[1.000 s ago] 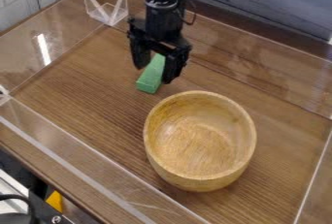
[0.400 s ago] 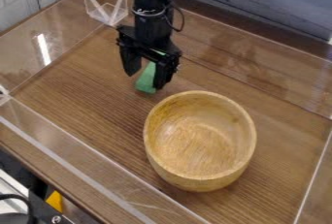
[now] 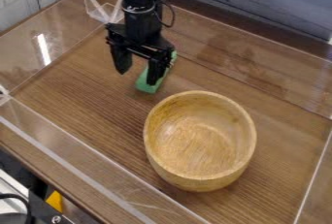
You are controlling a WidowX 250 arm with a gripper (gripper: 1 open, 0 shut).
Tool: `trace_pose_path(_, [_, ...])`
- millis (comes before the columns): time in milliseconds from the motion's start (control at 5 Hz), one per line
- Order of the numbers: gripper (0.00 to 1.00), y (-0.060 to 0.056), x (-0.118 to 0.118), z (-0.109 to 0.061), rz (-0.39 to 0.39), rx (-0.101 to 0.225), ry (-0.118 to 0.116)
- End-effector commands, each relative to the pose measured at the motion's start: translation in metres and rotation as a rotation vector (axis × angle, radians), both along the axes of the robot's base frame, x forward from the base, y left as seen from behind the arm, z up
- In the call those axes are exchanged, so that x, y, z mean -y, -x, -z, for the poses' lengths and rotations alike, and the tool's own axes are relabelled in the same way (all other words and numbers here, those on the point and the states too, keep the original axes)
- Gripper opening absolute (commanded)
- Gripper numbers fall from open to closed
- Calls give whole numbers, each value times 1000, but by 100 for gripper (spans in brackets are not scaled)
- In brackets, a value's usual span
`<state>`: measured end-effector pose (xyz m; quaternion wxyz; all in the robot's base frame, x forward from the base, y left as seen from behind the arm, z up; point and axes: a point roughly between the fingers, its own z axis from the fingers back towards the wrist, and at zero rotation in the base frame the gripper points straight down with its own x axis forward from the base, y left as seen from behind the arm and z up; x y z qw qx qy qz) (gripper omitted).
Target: Put the green block in the brown bowl
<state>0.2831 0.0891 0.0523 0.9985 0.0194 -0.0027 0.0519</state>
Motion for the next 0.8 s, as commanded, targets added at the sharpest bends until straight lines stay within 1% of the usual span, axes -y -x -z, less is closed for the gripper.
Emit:
trace_pose_path(0, [100,-10,-5,-16,11,73,-18])
trace_pose_path(200, [100,-16,-6,-14,36,87,-14])
trace_pose_path(600, [100,-37,-1,-1,136,101,-3])
